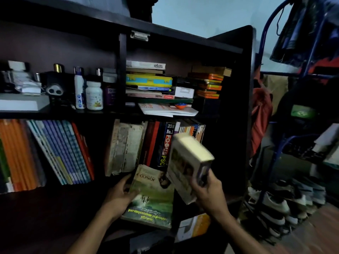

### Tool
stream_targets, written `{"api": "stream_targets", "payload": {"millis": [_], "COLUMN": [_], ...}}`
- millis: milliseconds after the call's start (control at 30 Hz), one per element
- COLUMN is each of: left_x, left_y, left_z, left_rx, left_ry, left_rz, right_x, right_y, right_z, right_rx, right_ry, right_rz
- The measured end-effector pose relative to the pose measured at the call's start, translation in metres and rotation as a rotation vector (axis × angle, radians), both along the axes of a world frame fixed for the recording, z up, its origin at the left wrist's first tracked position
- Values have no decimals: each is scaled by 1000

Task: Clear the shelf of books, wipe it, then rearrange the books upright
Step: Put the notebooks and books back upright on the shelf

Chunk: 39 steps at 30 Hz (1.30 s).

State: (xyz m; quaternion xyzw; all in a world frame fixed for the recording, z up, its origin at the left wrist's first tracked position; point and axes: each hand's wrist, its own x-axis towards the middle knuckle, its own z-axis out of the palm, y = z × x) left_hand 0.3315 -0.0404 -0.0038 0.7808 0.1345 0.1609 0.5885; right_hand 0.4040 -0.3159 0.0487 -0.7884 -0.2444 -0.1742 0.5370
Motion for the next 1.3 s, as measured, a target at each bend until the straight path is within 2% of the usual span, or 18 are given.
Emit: {"api": "stream_targets", "payload": {"millis": [67,133,267,333,467,700,733,867,967,1100,1233,1300], "left_x": [5,8,24,44,71,77,79,105,137,166,176,175], "left_y": [-4,-13,-54,-78,-92,-75,-74,-61,-63,-66,-76,-81], "left_z": [-1,4,18,19,12,-3,3,69,124,132,121,113], "left_rx": [169,380,730,847,839,567,594,949,1129,1145,1042,1031], "left_ry": [68,135,280,306,317,102,62,-186,-164,-7,-19,-92], "left_rz": [57,80,86,-11,-109,96,149,236,218,205,317,397], "right_x": [3,4,3,8,24,55,55,58,63,64,70,71], "right_y": [2,4,19,34,52,46,47,49,52,55,55,54], "right_z": [7,11,13,9,-7,-26,-26,-29,-35,-42,-47,-49], "right_rx": [238,337,370,310,315,520,512,460,471,481,495,515], "right_ry": [89,99,96,69,108,355,371,352,321,320,300,316], "right_rz": [-120,-186,-219,-240,-278,-376,-375,-431,-461,-440,-430,-420]}}
